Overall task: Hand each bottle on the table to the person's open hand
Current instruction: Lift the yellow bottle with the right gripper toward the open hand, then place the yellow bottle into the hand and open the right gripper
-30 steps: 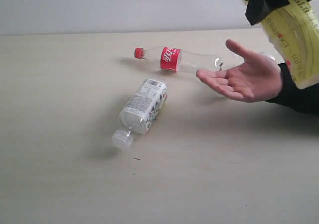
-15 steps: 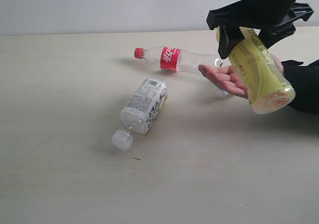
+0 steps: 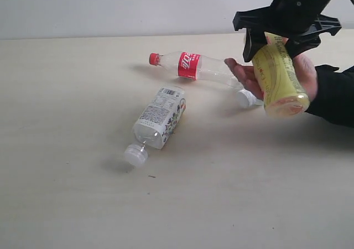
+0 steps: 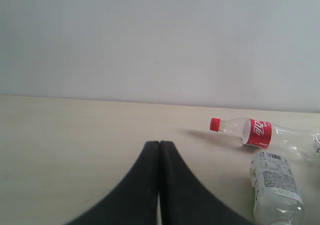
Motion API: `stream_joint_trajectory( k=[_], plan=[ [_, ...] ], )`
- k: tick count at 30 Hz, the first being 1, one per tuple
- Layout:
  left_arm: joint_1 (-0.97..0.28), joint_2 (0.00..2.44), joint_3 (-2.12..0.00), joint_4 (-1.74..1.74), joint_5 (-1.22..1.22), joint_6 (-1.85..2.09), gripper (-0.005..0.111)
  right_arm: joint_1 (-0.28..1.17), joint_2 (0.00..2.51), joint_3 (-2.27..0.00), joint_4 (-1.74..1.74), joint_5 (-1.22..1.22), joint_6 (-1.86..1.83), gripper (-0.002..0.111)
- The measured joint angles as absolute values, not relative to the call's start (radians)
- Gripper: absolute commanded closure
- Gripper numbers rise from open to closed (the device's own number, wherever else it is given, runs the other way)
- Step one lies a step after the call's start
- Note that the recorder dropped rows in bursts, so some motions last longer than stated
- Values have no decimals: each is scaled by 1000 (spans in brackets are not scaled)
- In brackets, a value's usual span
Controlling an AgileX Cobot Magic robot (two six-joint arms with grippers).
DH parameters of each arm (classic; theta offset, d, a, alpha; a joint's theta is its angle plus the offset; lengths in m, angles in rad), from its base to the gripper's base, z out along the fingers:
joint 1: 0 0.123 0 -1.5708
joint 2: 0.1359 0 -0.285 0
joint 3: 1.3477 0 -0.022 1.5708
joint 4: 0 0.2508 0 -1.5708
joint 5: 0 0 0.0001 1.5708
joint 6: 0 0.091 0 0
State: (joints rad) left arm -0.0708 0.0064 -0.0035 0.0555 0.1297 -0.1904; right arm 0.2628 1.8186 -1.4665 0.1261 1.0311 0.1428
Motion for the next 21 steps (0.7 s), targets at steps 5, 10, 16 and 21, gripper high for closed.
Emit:
stream_joint_trajectory(
  k=[5, 10, 16, 21],
  plan=[
    [-71, 6, -3, 55, 130, -190, 107, 263, 1853, -1466, 128, 1009, 143, 108],
    [-71, 6, -3, 55, 130, -190, 107, 263, 1861, -1466, 131, 993, 143, 100],
    [-71, 6, -3, 55, 130, -190, 107, 263, 1864, -1466, 131, 973, 143, 65],
    [-71, 6, -3, 55, 130, -190, 107, 263, 1864, -1466, 131, 969, 143, 37]
  ],
)
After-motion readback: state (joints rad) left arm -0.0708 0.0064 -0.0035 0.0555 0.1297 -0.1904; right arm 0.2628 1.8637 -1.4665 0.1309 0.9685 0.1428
